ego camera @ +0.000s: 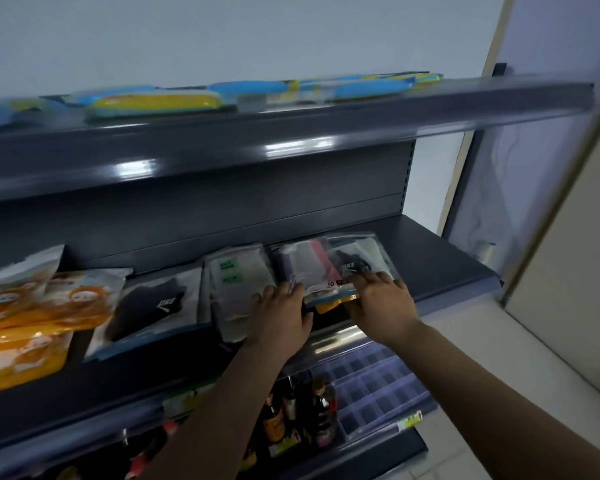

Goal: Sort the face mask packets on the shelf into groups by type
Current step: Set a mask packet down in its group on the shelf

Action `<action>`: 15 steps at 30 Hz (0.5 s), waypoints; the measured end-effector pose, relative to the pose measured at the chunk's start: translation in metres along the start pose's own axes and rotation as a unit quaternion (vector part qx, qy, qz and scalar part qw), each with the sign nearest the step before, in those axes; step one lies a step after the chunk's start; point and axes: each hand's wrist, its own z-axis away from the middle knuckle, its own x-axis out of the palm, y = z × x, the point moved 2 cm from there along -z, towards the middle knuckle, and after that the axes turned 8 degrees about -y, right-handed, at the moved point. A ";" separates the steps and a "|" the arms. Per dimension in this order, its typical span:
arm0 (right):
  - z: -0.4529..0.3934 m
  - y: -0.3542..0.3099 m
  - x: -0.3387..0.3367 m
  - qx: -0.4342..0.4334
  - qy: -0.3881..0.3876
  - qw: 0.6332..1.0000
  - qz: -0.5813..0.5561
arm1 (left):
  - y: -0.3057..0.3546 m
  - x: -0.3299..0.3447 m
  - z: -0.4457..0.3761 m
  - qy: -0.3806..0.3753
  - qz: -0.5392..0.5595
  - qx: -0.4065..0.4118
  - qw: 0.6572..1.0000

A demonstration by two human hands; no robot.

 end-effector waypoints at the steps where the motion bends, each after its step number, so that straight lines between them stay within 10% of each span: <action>1: -0.003 0.007 0.001 0.003 -0.001 1.000 -0.013 | 0.002 0.001 -0.005 -0.003 0.005 -0.004 1.000; 15: -0.085 0.077 0.022 0.042 -0.056 0.981 -0.178 | 0.012 0.031 -0.084 0.019 0.073 -0.075 0.994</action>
